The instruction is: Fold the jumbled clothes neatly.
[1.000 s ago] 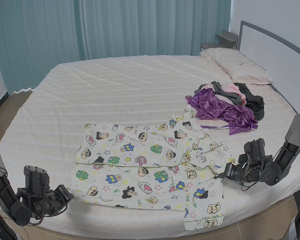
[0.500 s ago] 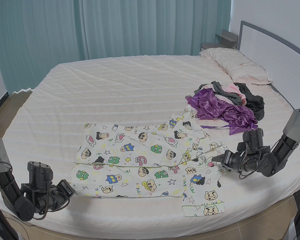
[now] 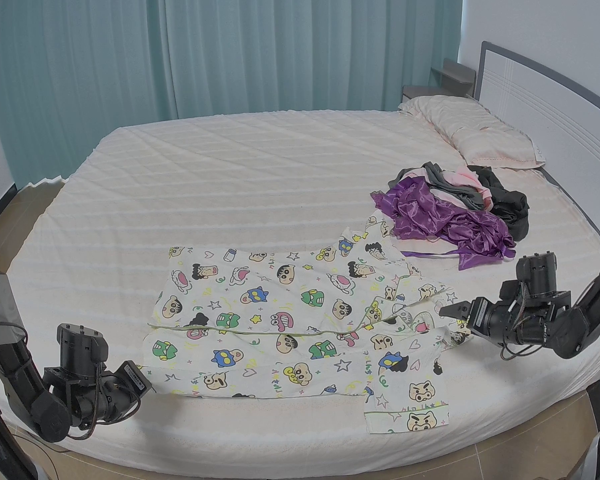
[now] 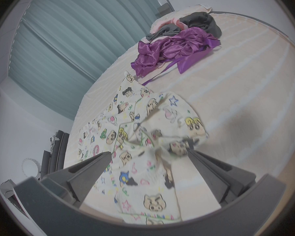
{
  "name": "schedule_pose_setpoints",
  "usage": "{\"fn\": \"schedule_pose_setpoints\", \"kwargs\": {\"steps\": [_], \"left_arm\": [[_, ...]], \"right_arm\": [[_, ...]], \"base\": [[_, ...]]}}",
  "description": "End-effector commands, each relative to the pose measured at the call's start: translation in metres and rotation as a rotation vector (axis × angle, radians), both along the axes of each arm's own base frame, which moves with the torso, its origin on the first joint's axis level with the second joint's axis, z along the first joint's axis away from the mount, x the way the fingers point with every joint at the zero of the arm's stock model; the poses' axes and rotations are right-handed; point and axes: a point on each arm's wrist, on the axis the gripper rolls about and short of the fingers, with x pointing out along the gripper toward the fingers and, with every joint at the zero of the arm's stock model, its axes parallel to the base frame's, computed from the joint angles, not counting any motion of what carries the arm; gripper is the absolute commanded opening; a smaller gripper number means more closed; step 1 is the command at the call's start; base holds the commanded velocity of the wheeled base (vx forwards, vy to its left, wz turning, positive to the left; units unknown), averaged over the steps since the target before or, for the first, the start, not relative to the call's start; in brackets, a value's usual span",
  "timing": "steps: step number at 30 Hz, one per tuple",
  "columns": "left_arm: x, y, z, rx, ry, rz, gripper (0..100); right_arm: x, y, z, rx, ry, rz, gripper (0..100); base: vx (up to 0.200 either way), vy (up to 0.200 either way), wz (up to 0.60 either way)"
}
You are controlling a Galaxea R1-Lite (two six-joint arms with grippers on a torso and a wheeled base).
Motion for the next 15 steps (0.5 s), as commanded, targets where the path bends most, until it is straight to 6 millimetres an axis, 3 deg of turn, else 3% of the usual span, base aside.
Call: {"fn": "schedule_pose_setpoints", "kwargs": {"steps": [1,8,15], "left_arm": [[-0.002,0.000,0.000,-0.002,0.003,-0.003,0],[-0.003,0.000,0.001,-0.002,-0.001,-0.004,0],[-0.005,0.000,0.004,-0.005,-0.009,-0.007,0]], "right_arm": [[-0.038,-0.004,0.010,0.008,0.010,0.020,100],[-0.083,0.011,-0.021,-0.034,0.179,0.166,100],[-0.099,0.021,-0.048,-0.073,0.324,0.229,100]], "base": [[0.000,0.000,0.00],[0.000,0.000,0.00],[0.000,0.000,0.00]]}}
